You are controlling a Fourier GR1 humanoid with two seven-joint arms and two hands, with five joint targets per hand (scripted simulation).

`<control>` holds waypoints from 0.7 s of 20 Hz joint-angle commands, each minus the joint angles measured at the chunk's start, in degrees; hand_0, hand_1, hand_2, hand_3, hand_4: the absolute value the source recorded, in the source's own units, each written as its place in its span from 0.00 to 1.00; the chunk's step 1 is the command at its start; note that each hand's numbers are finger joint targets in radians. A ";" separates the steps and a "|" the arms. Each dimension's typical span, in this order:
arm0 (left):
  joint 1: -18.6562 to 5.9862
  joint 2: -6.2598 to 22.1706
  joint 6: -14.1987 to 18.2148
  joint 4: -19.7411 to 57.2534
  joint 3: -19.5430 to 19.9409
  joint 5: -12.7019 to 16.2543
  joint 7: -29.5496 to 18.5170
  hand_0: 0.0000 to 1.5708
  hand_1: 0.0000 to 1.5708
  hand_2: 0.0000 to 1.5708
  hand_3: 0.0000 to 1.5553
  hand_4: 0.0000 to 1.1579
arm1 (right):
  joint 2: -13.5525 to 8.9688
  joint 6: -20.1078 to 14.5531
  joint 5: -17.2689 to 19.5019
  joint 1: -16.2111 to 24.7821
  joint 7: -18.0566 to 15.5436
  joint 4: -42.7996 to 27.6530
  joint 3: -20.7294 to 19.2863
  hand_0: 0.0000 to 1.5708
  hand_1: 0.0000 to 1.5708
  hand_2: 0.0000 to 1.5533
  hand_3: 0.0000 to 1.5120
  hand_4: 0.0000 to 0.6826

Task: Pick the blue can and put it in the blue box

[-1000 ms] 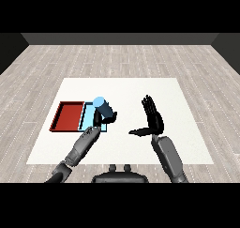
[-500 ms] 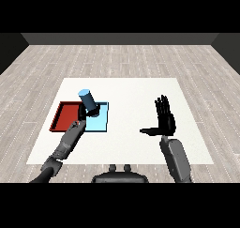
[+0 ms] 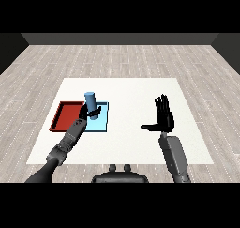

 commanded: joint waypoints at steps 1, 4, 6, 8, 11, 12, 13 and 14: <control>-0.31 -3.09 0.14 8.69 2.42 0.38 -2.79 1.00 1.00 1.00 0.94 0.85 | 0.16 0.66 -1.25 -2.30 -0.10 3.43 -2.05 0.00 0.00 0.00 0.00 0.00; -2.86 -3.18 -0.10 12.16 4.24 1.26 0.04 0.80 0.80 0.78 0.77 0.81 | -0.58 0.75 0.41 -0.66 -1.68 5.17 -2.47 0.00 0.00 0.00 0.00 0.00; -2.18 -4.85 2.28 13.06 5.66 2.20 -0.27 0.73 0.73 0.72 0.68 0.77 | -1.20 0.18 -1.09 1.31 1.77 -0.75 -2.58 0.00 0.00 0.00 0.00 0.00; -1.15 -3.14 -1.30 12.45 8.86 5.43 -0.83 0.51 0.51 0.57 0.73 0.65 | -0.79 2.27 -2.58 0.24 -0.54 1.71 -3.56 0.00 0.00 0.00 0.00 0.00; -4.03 -1.58 -2.85 16.85 4.92 0.75 5.20 0.00 0.00 0.13 0.00 0.53 | -1.81 2.55 -3.38 1.67 0.46 -0.06 -5.03 0.00 0.00 0.00 0.00 0.00; -3.82 -3.57 -0.11 17.22 4.67 0.31 5.62 0.00 0.00 0.00 0.00 0.31 | -2.85 3.52 -4.44 0.29 2.55 -0.72 -5.30 0.00 0.00 0.00 0.00 0.00; -4.63 -2.49 0.33 17.53 3.61 -0.90 6.41 0.00 0.00 0.00 0.00 0.00 | -1.31 5.49 -3.05 5.60 -2.29 -0.86 -3.47 0.00 0.00 0.00 0.00 0.00; -3.70 -3.16 3.04 17.26 3.33 -1.41 4.94 0.00 0.00 0.00 0.00 0.00 | -2.14 3.70 -4.26 0.45 1.74 -0.79 -5.05 0.00 0.00 0.00 0.00 0.00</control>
